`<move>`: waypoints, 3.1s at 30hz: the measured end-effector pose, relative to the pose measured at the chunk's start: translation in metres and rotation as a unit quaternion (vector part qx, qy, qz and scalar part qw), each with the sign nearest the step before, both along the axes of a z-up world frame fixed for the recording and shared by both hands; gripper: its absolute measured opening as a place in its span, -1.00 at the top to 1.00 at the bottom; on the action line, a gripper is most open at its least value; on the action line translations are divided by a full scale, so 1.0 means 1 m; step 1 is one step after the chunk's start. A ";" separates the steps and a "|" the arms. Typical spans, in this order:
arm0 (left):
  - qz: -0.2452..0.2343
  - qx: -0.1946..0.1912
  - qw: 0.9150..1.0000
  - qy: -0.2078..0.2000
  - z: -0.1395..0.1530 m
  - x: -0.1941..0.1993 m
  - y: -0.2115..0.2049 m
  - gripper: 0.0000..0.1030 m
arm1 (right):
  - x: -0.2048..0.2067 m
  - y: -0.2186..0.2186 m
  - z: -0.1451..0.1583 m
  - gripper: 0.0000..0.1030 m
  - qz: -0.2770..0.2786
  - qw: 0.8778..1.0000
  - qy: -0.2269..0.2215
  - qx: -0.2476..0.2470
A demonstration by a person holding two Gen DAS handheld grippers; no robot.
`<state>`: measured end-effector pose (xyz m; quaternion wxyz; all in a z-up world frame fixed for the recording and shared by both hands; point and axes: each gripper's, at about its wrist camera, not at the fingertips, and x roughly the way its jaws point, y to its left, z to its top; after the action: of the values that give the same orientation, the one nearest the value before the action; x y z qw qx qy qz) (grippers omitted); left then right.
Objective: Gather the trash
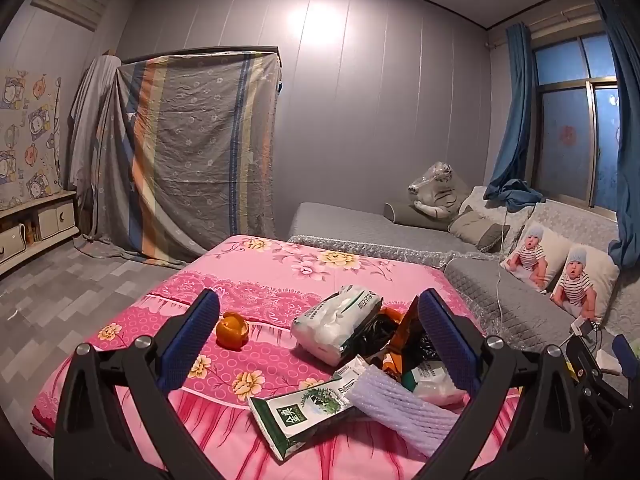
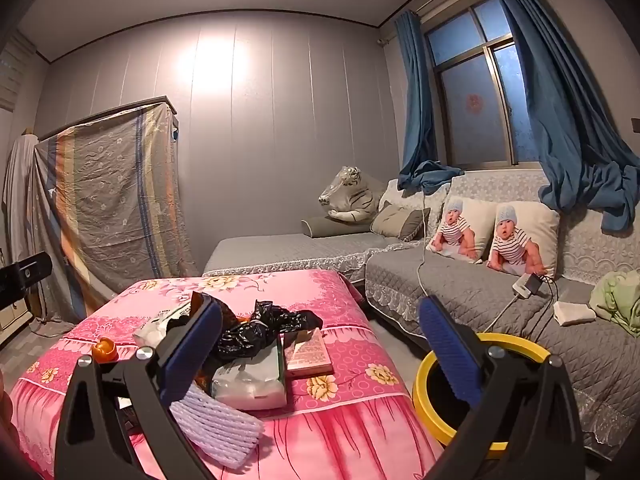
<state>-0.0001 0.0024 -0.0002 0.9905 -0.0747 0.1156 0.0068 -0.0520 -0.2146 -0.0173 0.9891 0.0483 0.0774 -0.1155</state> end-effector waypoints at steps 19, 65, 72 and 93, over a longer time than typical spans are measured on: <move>0.001 0.021 1.000 -0.002 -0.005 -0.003 -0.010 -0.85 | -0.001 -0.005 -0.005 -0.85 -0.004 1.000 0.000 0.007; -0.012 0.027 1.000 0.004 0.005 -0.005 -0.012 -0.85 | -0.003 -0.008 -0.002 -0.85 -0.006 1.000 0.001 0.012; -0.012 0.029 0.999 0.004 0.003 -0.005 -0.013 -0.85 | -0.003 -0.008 -0.002 -0.85 -0.005 1.000 0.000 0.012; -0.028 0.053 0.998 0.010 0.001 0.000 -0.017 -0.85 | -0.003 -0.009 -0.002 -0.85 -0.004 1.000 0.001 0.013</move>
<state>0.0002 -0.0149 0.0004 0.9916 -0.0191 0.1272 -0.0142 -0.0552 -0.2235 -0.0193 0.9878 0.0618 0.0796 -0.1186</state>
